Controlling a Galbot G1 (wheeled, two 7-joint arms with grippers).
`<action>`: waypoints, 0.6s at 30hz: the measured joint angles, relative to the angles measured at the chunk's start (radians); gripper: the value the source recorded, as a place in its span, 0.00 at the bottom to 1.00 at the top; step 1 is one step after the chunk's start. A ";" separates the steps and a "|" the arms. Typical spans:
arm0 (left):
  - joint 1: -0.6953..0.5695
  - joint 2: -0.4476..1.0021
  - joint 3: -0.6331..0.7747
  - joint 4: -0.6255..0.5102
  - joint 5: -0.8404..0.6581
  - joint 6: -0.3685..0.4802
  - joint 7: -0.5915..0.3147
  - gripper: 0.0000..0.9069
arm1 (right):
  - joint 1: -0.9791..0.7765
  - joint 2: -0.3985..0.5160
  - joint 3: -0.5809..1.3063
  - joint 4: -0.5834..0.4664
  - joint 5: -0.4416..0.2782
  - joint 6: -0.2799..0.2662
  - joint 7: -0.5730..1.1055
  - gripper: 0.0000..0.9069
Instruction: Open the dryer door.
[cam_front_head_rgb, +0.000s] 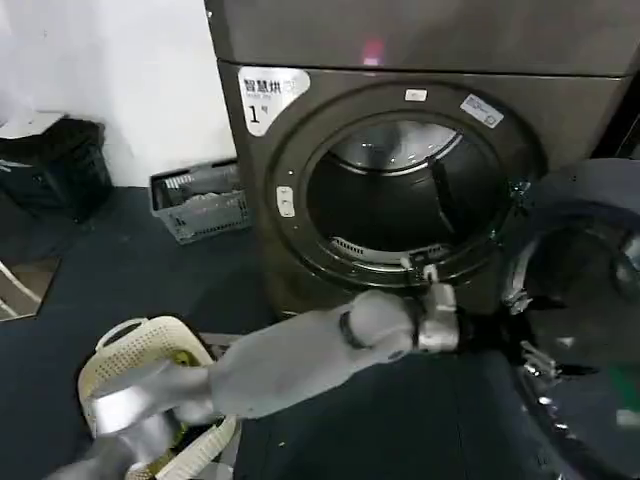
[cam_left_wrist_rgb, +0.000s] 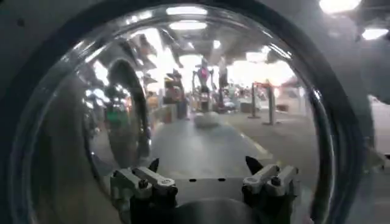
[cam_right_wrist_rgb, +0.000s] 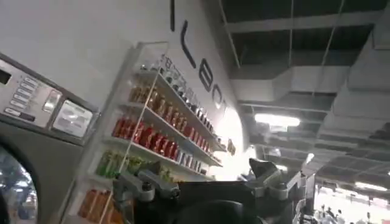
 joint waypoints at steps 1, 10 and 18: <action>-0.006 -0.013 0.002 0.014 -0.001 -0.001 0.001 1.00 | -0.003 0.000 0.005 0.000 -0.003 0.000 0.000 1.00; -0.020 -0.106 0.006 0.120 0.020 -0.011 -0.001 1.00 | -0.034 -0.011 0.080 -0.012 -0.075 -0.017 0.011 1.00; -0.035 -0.140 -0.014 0.185 0.028 -0.011 -0.020 1.00 | -0.056 -0.004 0.156 -0.024 -0.089 -0.016 0.012 1.00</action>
